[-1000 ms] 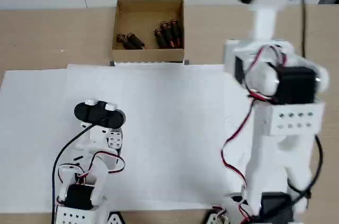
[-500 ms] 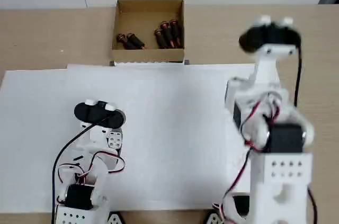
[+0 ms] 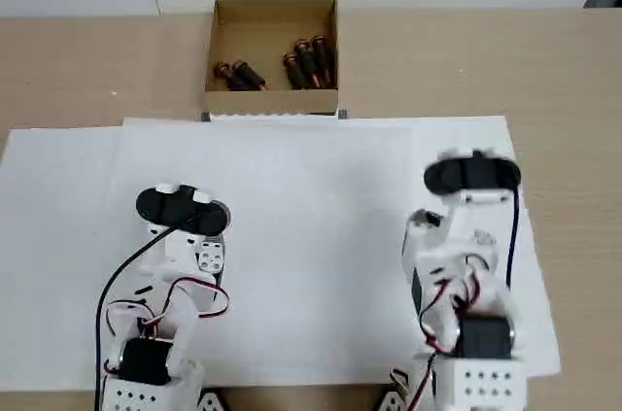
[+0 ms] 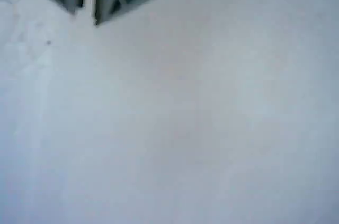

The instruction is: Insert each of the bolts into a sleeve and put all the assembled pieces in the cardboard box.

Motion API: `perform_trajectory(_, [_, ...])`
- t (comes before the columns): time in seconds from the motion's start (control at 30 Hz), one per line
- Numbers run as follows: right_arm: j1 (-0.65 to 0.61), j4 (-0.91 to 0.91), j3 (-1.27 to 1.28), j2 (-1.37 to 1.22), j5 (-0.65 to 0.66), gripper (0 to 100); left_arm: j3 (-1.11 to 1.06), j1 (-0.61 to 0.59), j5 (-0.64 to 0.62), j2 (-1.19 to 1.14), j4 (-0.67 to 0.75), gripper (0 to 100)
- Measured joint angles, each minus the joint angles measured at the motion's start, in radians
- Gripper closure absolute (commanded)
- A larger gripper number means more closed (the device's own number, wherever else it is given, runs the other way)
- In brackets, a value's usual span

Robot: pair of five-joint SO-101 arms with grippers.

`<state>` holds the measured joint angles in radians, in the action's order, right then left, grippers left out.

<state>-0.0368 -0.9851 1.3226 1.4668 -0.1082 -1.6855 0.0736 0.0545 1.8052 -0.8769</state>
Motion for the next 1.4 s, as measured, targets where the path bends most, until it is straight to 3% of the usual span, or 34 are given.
perform_trajectory(0.23, [-0.003, 0.003, 0.242, 0.316, 0.009, 99.5, 0.0, 0.0, 0.0, 0.0, -0.003, 99])
perform_trajectory(0.8, [-0.005, 0.101, 0.347, 0.333, 0.011, 99.5, 0.0, 0.0, 0.0, 0.0, -0.003, 99])
perform_trajectory(1.4, [-0.006, 0.066, 0.347, 0.333, 0.011, 99.5, 0.0, 0.0, 0.0, 0.0, -0.003, 99])
